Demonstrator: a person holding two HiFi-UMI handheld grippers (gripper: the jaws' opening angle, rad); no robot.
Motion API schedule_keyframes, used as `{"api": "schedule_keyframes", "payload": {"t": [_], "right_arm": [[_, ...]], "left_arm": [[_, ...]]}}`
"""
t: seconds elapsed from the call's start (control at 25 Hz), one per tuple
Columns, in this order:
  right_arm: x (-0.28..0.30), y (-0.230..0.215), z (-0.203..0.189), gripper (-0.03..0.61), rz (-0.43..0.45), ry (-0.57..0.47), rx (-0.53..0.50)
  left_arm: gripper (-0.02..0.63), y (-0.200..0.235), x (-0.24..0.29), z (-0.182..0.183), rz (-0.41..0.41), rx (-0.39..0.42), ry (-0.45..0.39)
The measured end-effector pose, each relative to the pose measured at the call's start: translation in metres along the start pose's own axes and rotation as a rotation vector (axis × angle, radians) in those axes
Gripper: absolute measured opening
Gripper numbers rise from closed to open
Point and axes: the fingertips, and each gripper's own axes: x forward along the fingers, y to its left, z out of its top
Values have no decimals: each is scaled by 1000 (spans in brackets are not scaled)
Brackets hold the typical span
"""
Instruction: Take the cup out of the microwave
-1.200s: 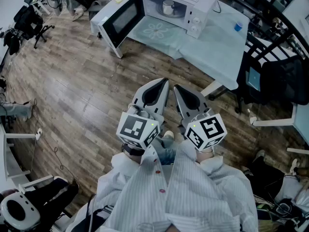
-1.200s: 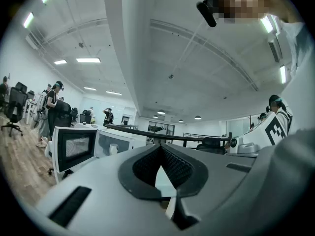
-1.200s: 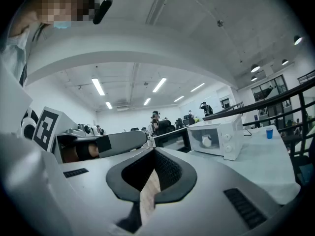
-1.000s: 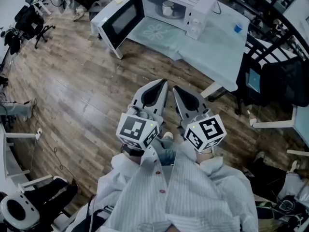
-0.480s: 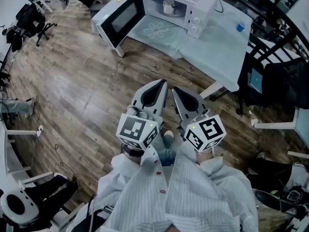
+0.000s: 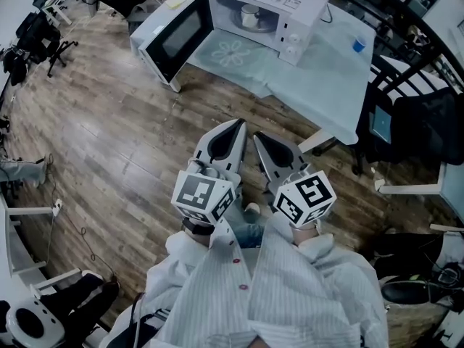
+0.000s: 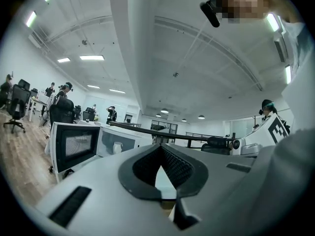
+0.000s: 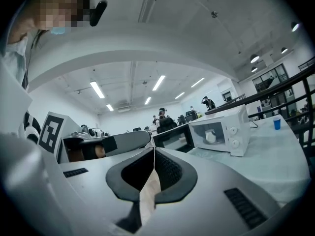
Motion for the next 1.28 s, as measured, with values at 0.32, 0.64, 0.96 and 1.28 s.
{"api": "schedule_keyframes", "payload": {"t": [0.32,0.64,0.96,1.28], "right_arm": [[60,-23,14,35,-32,0,9],[131,-38,29,35,-47,-15,9],[185,-45,38,35,-91,-36,11],[224,-48,37,35,-117,-44,17]], "left_arm": [[9,56,41,14,-35,3,7],[9,118,78,26,-59,13,8],[9,170,93,34,-95,17,10],[9,202,100,32,-135,20,23]]}}
